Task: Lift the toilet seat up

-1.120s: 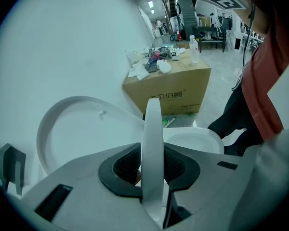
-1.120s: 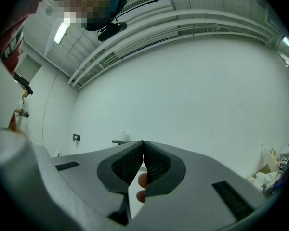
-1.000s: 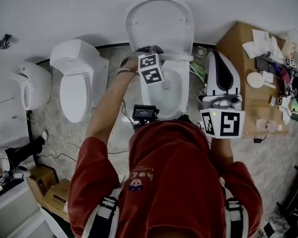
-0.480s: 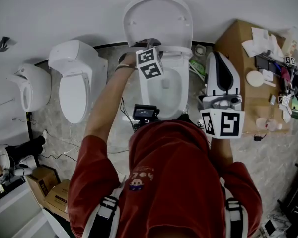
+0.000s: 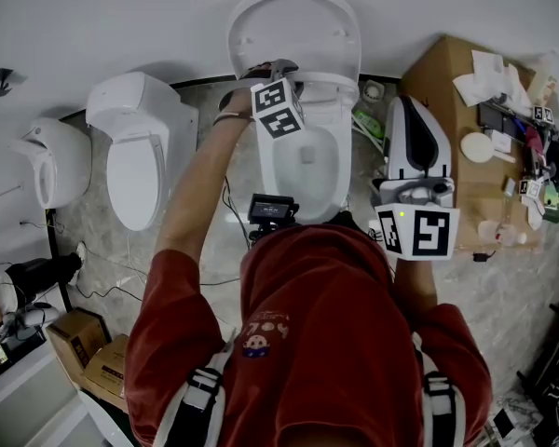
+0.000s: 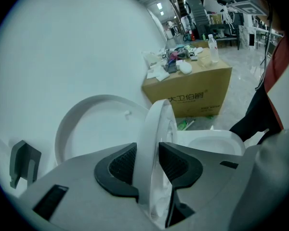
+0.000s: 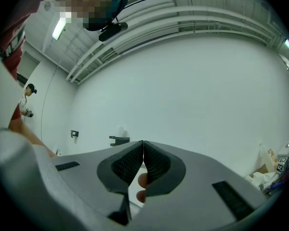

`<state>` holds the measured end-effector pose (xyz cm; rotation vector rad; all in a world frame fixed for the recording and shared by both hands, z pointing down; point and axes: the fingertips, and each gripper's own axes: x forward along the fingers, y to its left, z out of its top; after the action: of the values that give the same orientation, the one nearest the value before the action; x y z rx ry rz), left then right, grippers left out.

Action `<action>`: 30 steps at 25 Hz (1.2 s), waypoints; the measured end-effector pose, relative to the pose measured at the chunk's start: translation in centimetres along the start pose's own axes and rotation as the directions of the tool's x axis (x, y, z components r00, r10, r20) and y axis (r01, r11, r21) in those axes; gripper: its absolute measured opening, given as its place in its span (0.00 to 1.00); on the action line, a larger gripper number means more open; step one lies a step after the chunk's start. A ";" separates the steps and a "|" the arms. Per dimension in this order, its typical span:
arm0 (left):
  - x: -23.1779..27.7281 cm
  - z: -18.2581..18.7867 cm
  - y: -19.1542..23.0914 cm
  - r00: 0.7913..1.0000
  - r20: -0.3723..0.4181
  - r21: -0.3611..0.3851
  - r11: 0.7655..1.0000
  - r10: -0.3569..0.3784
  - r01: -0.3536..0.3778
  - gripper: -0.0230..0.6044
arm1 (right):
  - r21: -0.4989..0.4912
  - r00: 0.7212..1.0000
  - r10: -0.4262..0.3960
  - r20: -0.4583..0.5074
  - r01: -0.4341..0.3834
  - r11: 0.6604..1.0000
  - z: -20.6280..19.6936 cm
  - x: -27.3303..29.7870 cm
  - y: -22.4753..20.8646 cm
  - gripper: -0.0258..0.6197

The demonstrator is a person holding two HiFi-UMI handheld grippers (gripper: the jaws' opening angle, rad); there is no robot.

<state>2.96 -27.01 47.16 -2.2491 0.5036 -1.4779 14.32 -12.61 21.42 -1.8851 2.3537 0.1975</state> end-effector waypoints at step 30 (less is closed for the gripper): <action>2.9 -0.3 5.8 0.993 -0.052 -0.018 0.994 0.106 -0.107 0.29 | 0.005 0.999 -0.025 -0.043 0.025 1.000 -1.5 0.5 -0.7 0.06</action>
<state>3.34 -33.42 46.55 -2.1691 0.6463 -1.4855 14.93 -13.47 22.76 -1.9350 2.3539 0.1492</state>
